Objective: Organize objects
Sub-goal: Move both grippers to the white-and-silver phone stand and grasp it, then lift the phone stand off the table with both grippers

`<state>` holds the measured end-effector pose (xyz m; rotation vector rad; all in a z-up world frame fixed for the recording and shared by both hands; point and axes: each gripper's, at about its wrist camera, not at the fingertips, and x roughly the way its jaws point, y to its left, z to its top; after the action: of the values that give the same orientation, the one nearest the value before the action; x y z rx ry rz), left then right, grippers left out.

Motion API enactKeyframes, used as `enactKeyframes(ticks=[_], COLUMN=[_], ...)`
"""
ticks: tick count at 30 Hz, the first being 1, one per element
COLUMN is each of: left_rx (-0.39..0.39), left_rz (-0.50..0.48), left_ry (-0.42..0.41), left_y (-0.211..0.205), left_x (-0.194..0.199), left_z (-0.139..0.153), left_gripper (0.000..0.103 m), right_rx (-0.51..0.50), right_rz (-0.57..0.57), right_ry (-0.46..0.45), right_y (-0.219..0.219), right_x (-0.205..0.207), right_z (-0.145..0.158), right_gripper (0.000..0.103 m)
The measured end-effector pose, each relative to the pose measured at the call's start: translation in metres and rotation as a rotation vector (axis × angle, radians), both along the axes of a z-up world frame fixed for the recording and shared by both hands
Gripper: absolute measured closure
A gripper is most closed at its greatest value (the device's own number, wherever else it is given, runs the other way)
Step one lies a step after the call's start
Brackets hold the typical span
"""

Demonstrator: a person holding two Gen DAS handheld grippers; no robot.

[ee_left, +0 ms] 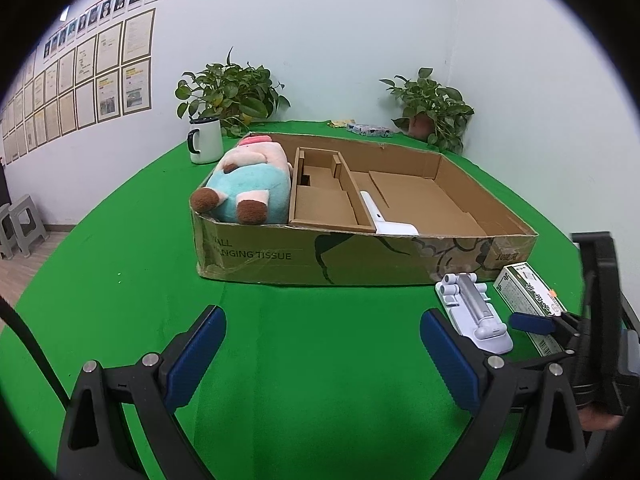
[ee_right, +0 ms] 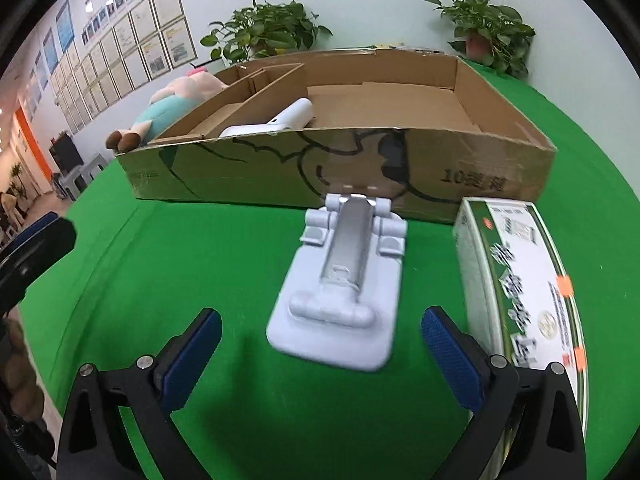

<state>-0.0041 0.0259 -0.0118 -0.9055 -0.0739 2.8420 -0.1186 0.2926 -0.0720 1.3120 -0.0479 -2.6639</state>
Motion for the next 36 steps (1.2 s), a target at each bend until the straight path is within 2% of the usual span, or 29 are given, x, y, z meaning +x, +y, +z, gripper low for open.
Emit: enactKeyframes(ticks=[1, 3, 6, 10, 14, 16, 17, 21, 25, 28, 30, 32, 36], left_rx=[-0.001, -0.004, 0.002, 0.087, 0.194, 0.302, 0.369, 0.465, 0.511, 0.519, 0.515, 0.523, 0.532], left_rz=[-0.003, -0.008, -0.017, -0.09, -0.235, -0.31, -0.337, -0.358, -0.343, -0.342, -0.342, -0.341, -0.329], left_ry=[-0.003, -0.005, -0.011, -0.05, -0.152, -0.244, -0.3, -0.417, -0.46, -0.452, -0.45, -0.452, -0.455], left_y=[0.0, 0.0, -0.002, -0.005, 0.002, 0.007, 0.01, 0.019, 0.02, 0.022, 0.023, 0.023, 0.022], left_x=[0.0, 0.001, 0.002, 0.003, 0.008, 0.003, -0.002, -0.01, -0.009, -0.005, -0.003, -0.002, 0.0], left_z=[0.0, -0.001, -0.002, -0.007, -0.02, -0.03, -0.036, -0.052, -0.061, -0.062, -0.062, -0.063, -0.064], left_gripper=[0.005, 0.005, 0.005, 0.005, 0.005, 0.005, 0.005, 0.006, 0.006, 0.006, 0.007, 0.008, 0.015], right_rx=[0.013, 0.082, 0.117, 0.114, 0.019, 0.008, 0.014, 0.019, 0.0, 0.024, 0.075, 0.079, 0.058], right_rz=[-0.003, -0.015, -0.02, 0.029, 0.175, 0.192, 0.197, 0.238, 0.213, 0.193, 0.182, 0.183, 0.154], right_ry=[-0.013, -0.02, -0.013, -0.017, -0.036, -0.028, -0.005, 0.002, 0.011, 0.016, 0.029, 0.034, 0.023], right_y=[-0.004, -0.012, -0.011, -0.017, -0.03, -0.035, -0.038, -0.045, -0.042, -0.045, -0.05, -0.051, -0.049], right_x=[-0.003, -0.009, -0.009, 0.017, 0.063, 0.078, 0.084, 0.086, 0.082, 0.077, 0.078, 0.081, 0.083], right_z=[-0.001, -0.005, -0.007, -0.007, -0.006, -0.005, -0.005, -0.008, -0.009, -0.011, -0.012, -0.012, -0.012], right_gripper=[0.005, 0.02, 0.033, 0.036, 0.035, 0.02, 0.005, 0.003, 0.003, 0.012, 0.028, 0.038, 0.039])
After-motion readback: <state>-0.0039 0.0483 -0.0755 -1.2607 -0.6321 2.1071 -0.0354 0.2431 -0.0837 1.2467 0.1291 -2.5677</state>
